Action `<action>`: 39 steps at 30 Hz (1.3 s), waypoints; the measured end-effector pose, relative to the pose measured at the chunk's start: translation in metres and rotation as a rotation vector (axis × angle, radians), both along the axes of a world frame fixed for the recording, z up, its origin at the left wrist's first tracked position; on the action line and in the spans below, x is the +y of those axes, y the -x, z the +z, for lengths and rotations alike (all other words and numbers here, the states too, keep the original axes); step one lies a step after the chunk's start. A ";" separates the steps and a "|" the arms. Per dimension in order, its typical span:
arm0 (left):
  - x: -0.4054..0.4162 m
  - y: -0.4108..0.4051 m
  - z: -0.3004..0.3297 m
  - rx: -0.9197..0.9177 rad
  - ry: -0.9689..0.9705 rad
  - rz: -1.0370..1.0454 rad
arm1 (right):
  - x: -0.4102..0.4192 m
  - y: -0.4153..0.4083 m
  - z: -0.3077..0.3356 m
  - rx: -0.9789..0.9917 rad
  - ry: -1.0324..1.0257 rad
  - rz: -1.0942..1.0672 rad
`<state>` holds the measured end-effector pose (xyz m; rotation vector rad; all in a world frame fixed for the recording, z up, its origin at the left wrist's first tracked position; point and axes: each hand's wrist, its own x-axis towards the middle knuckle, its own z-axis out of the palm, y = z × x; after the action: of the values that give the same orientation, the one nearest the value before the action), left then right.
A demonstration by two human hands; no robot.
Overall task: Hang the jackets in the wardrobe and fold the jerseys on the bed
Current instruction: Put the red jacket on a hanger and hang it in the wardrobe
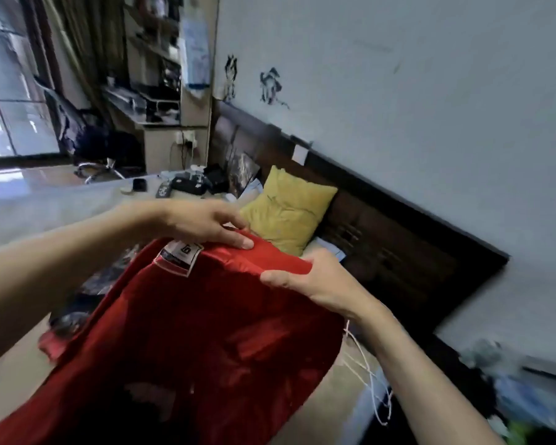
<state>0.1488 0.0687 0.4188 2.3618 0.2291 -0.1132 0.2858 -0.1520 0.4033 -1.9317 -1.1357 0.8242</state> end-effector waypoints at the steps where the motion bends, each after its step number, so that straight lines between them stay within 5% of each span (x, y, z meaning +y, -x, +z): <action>1: -0.012 -0.012 0.024 -0.042 0.000 -0.023 | -0.014 -0.010 0.027 -0.055 -0.038 -0.029; 6: -0.083 -0.080 0.107 -0.178 0.122 -0.143 | -0.104 -0.067 0.125 -0.326 -0.192 -0.225; 12: -0.163 -0.170 0.139 -0.083 0.152 -0.240 | -0.229 -0.140 0.161 -0.416 -0.255 -0.429; 24: -0.301 -0.386 0.106 0.005 -0.036 -0.460 | -0.408 -0.210 0.164 -0.604 -0.677 -0.891; 30: -0.389 -0.459 0.134 -0.276 -0.218 -0.429 | -0.475 -0.245 0.164 -0.652 -0.872 -1.199; 39: -0.493 -0.592 0.151 -0.607 0.228 -0.446 | -0.559 -0.305 0.182 -0.927 -0.839 -1.564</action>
<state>0.7409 -0.4238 0.5699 2.0703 -0.5726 0.3458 0.5903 -0.7106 0.5857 -1.6710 -0.0010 -1.2526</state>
